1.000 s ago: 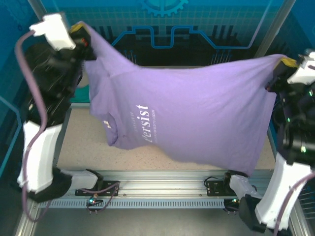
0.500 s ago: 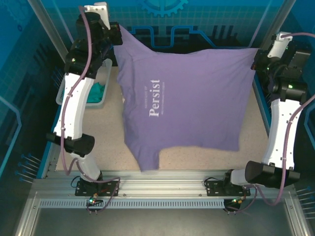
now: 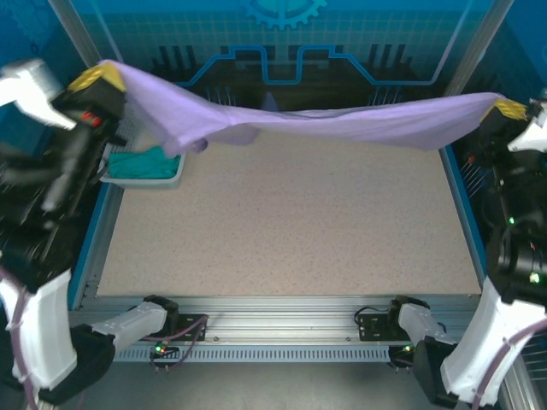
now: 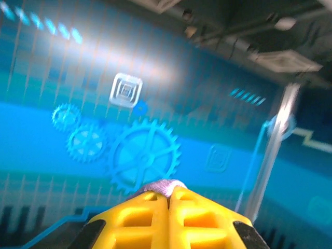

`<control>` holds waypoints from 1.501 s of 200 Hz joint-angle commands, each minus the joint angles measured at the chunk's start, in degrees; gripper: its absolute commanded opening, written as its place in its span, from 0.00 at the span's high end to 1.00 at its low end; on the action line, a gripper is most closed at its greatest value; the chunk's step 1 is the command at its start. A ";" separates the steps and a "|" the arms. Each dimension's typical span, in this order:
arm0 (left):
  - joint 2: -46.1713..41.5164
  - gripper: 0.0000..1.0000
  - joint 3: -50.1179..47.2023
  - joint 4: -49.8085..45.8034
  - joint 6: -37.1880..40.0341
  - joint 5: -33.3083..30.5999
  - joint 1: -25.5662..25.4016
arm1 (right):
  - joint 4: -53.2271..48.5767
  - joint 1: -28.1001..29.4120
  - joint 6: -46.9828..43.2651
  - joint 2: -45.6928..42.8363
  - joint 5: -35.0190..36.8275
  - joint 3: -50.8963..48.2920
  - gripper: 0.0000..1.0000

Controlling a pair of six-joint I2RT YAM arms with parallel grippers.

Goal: Fold the inside-out t-shirt

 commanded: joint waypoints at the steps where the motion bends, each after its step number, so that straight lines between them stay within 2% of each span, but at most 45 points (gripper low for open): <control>1: -1.76 1.00 1.09 3.81 -2.47 3.72 -0.18 | -4.21 -0.95 -2.01 -1.03 3.61 5.34 0.97; 28: 1.13 1.00 6.88 1.54 -0.26 2.30 -0.17 | -6.13 -0.87 -3.70 0.36 5.31 11.41 0.96; 62: 11.81 1.00 13.32 -1.60 4.45 -3.71 -0.15 | -5.83 -0.70 -5.51 5.00 6.16 12.24 0.96; 83: 19.36 1.00 13.26 -0.06 7.36 -6.45 0.19 | -1.32 -0.78 -5.65 7.88 4.67 5.55 0.96; 124: 35.29 1.00 9.48 5.14 7.55 -6.51 2.49 | 12.63 0.71 -4.68 16.44 3.22 -12.00 0.96; 144: 44.60 1.00 7.07 10.05 7.53 -6.44 3.30 | 20.33 3.07 -4.68 25.43 3.98 -18.00 0.96; 161: 55.15 1.00 9.97 11.84 7.03 -6.20 4.01 | 23.14 5.72 -4.70 37.07 5.53 -16.60 0.97; 181: 71.65 1.00 22.82 9.52 6.76 -6.02 4.76 | 22.60 8.53 -4.97 54.72 7.74 -6.84 0.97; 203: 91.52 1.00 45.49 6.39 6.02 -5.22 5.60 | 14.40 10.60 -3.77 76.63 10.07 15.69 0.96; 214: 97.77 0.85 51.36 8.95 4.76 -4.75 6.01 | 8.49 11.30 -2.98 88.56 11.20 30.27 0.93; 220: 98.88 0.72 50.55 11.80 3.93 -4.31 6.21 | 5.36 11.56 -2.72 93.19 11.80 40.05 0.90; 228: 98.47 0.61 47.15 15.37 2.87 -3.63 6.39 | 1.09 11.88 -2.17 100.93 12.78 51.35 0.80; 237: 96.67 0.50 42.66 18.31 1.92 -3.17 6.51 | -2.05 11.92 -1.52 105.59 13.14 58.73 0.71; 244: 95.06 0.44 40.19 19.00 1.53 -2.67 6.50 | -3.78 11.88 -0.97 106.82 13.05 60.36 0.65; 252: 93.17 0.38 38.22 18.23 1.23 -1.51 6.50 | -4.76 11.87 -0.74 105.64 13.01 58.39 0.60; 264: 89.91 0.32 36.15 14.64 0.25 0.58 6.42 | -4.54 12.03 -0.29 100.48 12.93 50.44 0.59; 284: 81.23 0.31 26.84 9.22 -3.82 4.31 6.32 | 4.82 12.59 -0.85 84.25 12.18 22.08 0.57; 300: 70.79 0.31 10.74 11.05 -8.89 7.41 6.08 | 11.54 12.14 1.34 70.06 11.17 1.25 0.54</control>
